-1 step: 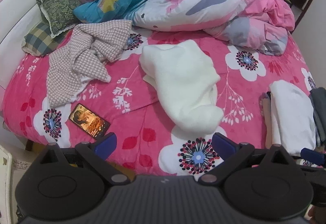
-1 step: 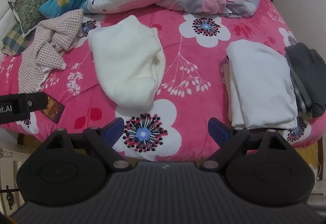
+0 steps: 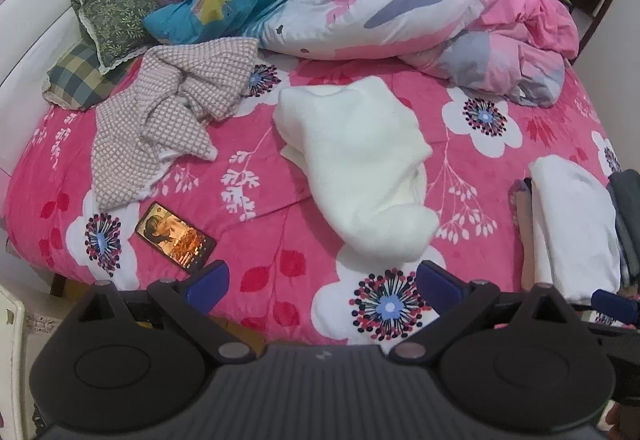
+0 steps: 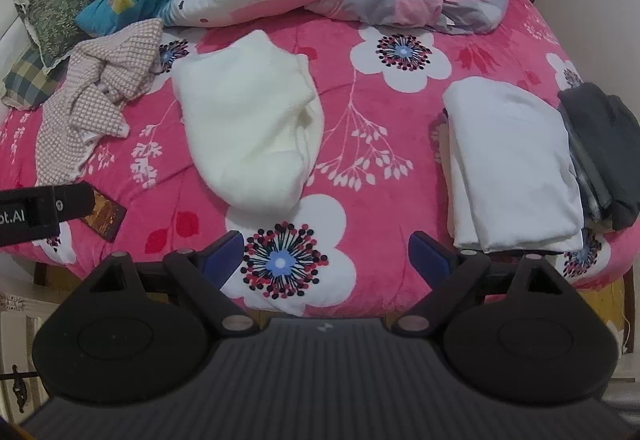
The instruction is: Fold clothes
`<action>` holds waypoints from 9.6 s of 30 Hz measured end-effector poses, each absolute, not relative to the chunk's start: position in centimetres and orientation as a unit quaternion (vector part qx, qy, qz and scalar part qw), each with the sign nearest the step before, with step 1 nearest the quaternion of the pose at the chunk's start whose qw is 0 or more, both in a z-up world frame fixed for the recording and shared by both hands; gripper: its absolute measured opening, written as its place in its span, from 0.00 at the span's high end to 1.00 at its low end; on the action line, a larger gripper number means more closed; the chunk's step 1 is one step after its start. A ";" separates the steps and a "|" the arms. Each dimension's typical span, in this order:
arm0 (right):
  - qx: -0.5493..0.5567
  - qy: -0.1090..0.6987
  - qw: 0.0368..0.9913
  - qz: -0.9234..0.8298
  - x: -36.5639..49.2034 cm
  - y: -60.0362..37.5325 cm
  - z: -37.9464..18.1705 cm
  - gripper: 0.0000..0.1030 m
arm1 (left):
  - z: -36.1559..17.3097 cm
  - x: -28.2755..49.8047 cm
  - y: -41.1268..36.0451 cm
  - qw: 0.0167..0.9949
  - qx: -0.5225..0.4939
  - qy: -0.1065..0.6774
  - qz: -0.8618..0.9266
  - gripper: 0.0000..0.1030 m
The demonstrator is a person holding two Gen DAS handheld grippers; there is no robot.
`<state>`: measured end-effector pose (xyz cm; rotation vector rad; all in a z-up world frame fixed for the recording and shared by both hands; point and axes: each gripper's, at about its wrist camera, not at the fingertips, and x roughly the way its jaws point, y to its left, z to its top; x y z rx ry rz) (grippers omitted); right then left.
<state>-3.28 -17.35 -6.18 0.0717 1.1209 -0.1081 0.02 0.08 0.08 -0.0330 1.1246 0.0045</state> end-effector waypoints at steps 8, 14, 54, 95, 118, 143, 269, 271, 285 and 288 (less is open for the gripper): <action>0.037 0.528 0.846 -0.058 -3.4 -17.6 -5.8 0.13 | 0.0 0.2 0.0 0.845 -0.006 0.535 -0.010 0.03; 0.034 0.531 0.844 -0.064 -3.3 -17.2 -6.2 0.13 | -0.2 0.3 0.2 0.840 0.002 0.542 -0.010 0.03; 0.030 0.544 0.835 -0.076 -2.3 -16.9 -6.7 0.13 | -0.7 1.3 0.6 0.836 0.009 0.549 0.002 0.03; 0.018 0.545 0.834 -0.080 -1.1 -14.6 -6.8 0.13 | -1.2 2.8 3.1 0.832 -0.003 0.555 0.008 0.03; 0.067 0.506 0.852 -0.119 -0.2 -16.5 -6.5 0.13 | -4.4 4.5 5.1 0.846 -0.045 0.530 -0.047 0.00; 0.245 0.467 0.841 0.121 16.7 -27.4 -21.8 0.14 | -14.9 15.4 -4.8 0.878 0.038 0.476 -0.015 0.10; -0.001 0.040 0.991 0.125 0.3 -26.4 15.0 0.92 | 18.9 5.1 3.0 0.973 -0.032 0.128 -0.188 0.84; 0.007 0.054 0.991 0.120 0.1 -26.4 14.6 0.92 | 18.3 5.6 2.9 0.971 -0.023 0.140 -0.192 0.84; 0.113 0.267 0.952 0.096 16.4 -26.8 0.0 0.92 | 0.9 25.3 3.3 0.914 -0.047 0.346 -0.207 0.84; 0.113 0.306 0.939 0.109 23.4 -27.2 -6.4 0.91 | -6.8 32.2 2.4 0.905 -0.028 0.382 -0.188 0.83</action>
